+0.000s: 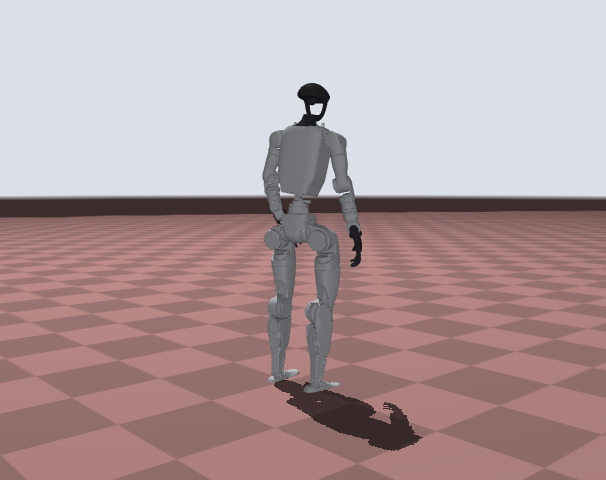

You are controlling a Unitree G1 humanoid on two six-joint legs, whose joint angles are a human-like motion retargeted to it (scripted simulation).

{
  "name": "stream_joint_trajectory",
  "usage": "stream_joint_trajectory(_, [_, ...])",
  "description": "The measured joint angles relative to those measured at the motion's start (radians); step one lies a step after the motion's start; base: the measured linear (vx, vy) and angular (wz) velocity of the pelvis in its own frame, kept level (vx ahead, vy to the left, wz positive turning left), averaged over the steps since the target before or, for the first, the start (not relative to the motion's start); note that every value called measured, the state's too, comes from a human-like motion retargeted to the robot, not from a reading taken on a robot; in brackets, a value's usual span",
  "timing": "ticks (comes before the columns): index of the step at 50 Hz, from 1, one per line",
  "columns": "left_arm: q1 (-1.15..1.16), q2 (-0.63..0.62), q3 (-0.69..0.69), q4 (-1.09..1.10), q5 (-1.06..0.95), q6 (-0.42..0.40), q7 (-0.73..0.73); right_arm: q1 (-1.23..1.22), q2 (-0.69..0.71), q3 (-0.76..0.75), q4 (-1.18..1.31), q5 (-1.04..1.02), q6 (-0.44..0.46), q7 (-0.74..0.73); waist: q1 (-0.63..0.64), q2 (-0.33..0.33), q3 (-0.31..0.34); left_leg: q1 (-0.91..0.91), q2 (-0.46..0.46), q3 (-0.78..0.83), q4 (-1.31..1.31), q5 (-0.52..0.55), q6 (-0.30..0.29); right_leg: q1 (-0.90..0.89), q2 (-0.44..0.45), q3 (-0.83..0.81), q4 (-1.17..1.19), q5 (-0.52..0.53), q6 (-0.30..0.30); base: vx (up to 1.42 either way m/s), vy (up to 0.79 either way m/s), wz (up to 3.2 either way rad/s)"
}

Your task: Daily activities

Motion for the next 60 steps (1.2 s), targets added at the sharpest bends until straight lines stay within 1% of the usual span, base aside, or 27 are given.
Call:
stream_joint_trajectory(6, [0.086,-0.023,-0.010,-0.051,-0.021,-0.025,-0.031,-0.036,0.038,0.035,-0.056,0.013,-0.014,0.024,0.008,-0.005,0.015,-0.020,0.002,0.019,0.051,-0.031,0.005,-0.004,0.000,0.018,0.003,0.003,0.007,0.00,0.00,0.00])
stream_joint_trajectory(10, [0.214,-0.052,-0.038,-0.107,-0.030,-0.047,-0.080,-0.001,0.057,0.067,-0.117,0.030,-0.026,0.060,0.010,-0.012,0.030,-0.036,0.003,0.037,0.085,-0.050,0.004,-0.013,-0.003,0.032,0.009,0.002,0.015,-0.01,0.01,-0.05])
stream_joint_trajectory(13, [0.279,-0.040,-0.066,-0.192,-0.031,-0.068,-0.126,0.050,0.063,0.099,-0.204,0.046,-0.038,0.106,0.010,-0.018,0.044,-0.048,0.004,0.055,0.106,-0.062,-0.001,-0.025,-0.005,0.043,0.018,-0.001,0.021,-0.04,0.03,-0.20])
stream_joint_trajectory(18, [0.398,0.004,-0.157,-0.426,-0.051,-0.113,-0.265,0.178,0.045,0.174,-0.461,0.095,-0.061,0.235,0.002,-0.031,0.083,-0.071,0.009,0.094,0.141,-0.080,-0.017,-0.056,-0.011,0.063,0.047,-0.007,0.033,-0.07,0.04,-0.22])
stream_joint_trajectory(24, [0.521,0.052,-0.306,-0.754,-0.168,-0.140,-0.472,0.350,-0.022,0.276,-0.858,0.206,-0.061,0.424,-0.021,-0.050,0.143,-0.108,0.020,0.148,0.194,-0.108,-0.042,-0.110,-0.019,0.085,0.105,-0.022,0.052,-0.09,0.06,-0.19])
stream_joint_trajectory(29, [0.561,0.068,-0.393,-0.934,-0.274,-0.137,-0.545,0.441,-0.065,0.333,-1.085,0.286,-0.040,0.500,-0.036,-0.066,0.190,-0.145,0.028,0.180,0.236,-0.131,-0.052,-0.156,-0.026,0.087,0.145,-0.030,0.065,-0.09,0.07,-0.13])
stream_joint_trajectory(33, [0.566,0.064,-0.435,-1.014,-0.329,-0.143,-0.531,0.468,-0.082,0.362,-1.175,0.302,-0.036,0.500,-0.037,-0.081,0.225,-0.175,0.029,0.198,0.261,-0.143,-0.053,-0.188,-0.035,0.078,0.163,-0.032,0.075,-0.09,0.07,-0.10])
stream_joint_trajectory(37, [0.560,0.054,-0.460,-1.059,-0.366,-0.160,-0.490,0.469,-0.090,0.379,-1.214,0.289,-0.044,0.471,-0.029,-0.095,0.260,-0.205,0.027,0.210,0.282,-0.151,-0.050,-0.218,-0.046,0.064,0.176,-0.035,0.084,-0.09,0.06,-0.08])
stream_joint_trajectory(46, [0.552,0.026,-0.481,-1.099,-0.421,-0.214,-0.378,0.459,-0.096,0.395,-1.245,0.242,-0.098,0.360,-0.008,-0.118,0.333,-0.276,0.019,0.217,0.334,-0.165,-0.033,-0.276,-0.071,0.025,0.198,-0.043,0.097,-0.07,0.04,-0.05])
stream_joint_trajectory(52, [0.550,0.015,-0.483,-1.116,-0.436,-0.253,-0.315,0.451,-0.105,0.403,-1.257,0.210,-0.137,0.280,0.002,-0.123,0.368,-0.310,0.015,0.213,0.361,-0.172,-0.022,-0.298,-0.080,0.004,0.202,-0.041,0.102,-0.02,0.01,-0.01])
stream_joint_trajectory(60, [0.547,0.011,-0.480,-1.144,-0.433,-0.296,-0.245,0.442,-0.117,0.412,-1.274,0.163,-0.182,0.185,0.019,-0.128,0.399,-0.329,0.006,0.200,0.375,-0.172,-0.008,-0.302,-0.089,-0.020,0.190,-0.030,0.109,0.00,0.00,0.00])
